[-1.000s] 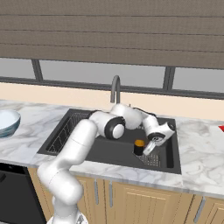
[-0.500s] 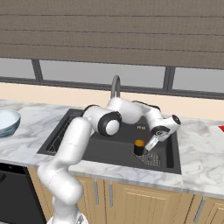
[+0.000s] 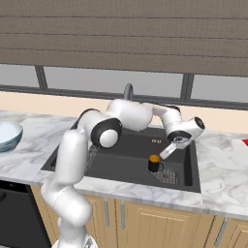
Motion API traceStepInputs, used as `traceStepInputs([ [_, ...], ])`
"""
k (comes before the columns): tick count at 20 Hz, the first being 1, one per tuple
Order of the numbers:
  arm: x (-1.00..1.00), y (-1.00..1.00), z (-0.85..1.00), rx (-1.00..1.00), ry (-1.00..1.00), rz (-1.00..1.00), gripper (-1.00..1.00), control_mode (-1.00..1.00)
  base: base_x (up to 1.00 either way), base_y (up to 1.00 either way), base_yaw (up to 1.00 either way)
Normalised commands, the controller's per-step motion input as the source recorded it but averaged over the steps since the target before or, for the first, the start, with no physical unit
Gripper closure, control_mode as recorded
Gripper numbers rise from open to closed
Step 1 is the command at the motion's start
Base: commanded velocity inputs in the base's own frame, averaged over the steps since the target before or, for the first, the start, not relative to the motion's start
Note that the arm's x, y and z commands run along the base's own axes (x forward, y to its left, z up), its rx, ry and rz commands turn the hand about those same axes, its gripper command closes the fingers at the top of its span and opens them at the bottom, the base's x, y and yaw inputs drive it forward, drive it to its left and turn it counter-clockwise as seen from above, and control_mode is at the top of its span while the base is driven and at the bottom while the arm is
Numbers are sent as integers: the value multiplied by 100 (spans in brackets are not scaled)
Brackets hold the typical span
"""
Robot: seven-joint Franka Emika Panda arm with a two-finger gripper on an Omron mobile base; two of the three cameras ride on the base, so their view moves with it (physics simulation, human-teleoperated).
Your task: Pick the mug and place it in the sink. Pick the bowl and place it in the open cabinet and then close the cabinet.
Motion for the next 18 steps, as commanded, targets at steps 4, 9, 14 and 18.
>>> traceStepInputs([
  [4,-49,24,85,-11,0,-6,-100,-100,0,0,0],
  [9,-45,33,76,-11,1,-4,-100,-100,0,0,0],
  [14,-47,39,66,-17,0,0,-100,-100,0,0,0],
  [18,-58,51,44,-13,0,-15,-100,-100,0,0,0],
])
